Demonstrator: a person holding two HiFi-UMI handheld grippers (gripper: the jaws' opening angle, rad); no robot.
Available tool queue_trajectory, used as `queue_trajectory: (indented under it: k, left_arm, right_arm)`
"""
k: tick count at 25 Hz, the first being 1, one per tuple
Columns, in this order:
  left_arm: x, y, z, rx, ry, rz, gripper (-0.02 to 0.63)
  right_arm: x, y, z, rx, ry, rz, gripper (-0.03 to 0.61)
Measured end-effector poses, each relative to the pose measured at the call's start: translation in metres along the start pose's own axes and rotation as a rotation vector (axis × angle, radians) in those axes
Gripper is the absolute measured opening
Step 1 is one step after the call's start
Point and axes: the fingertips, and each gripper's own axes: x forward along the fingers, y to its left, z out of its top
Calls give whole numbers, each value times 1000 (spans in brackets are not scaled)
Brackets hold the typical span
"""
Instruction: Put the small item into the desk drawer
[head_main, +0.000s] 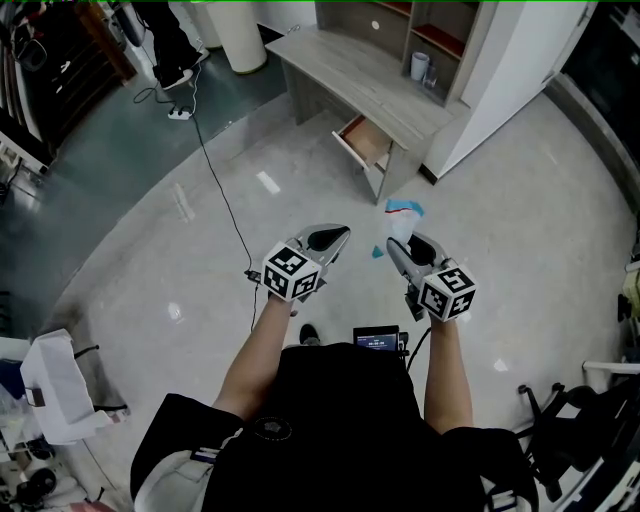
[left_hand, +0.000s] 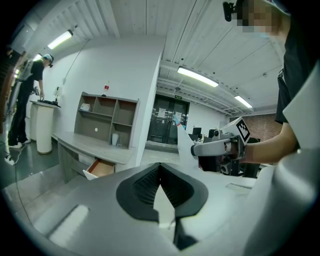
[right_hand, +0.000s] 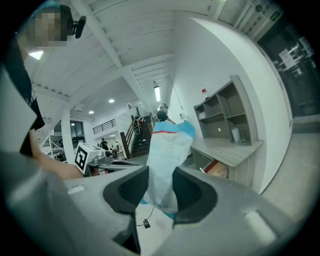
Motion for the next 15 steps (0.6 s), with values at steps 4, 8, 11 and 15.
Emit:
queue_trajectory:
  k: [4, 8, 11, 15]
  left_arm:
    - [7, -9, -3, -9, 3, -7, 2]
    - [15, -18, -8, -17, 11, -7, 2]
    - [21, -23, -11, -20, 21, -1, 2]
    - [28, -27, -13, -26, 25, 16, 2]
  right_arm:
    - [-10, -9, -2, 21, -7, 2, 150]
    - [-19, -19, -5, 45, -14, 9, 150]
    - [-25, -27, -7, 61, -15, 17, 150]
    - [-30, -38, -9, 71, -11, 31, 150]
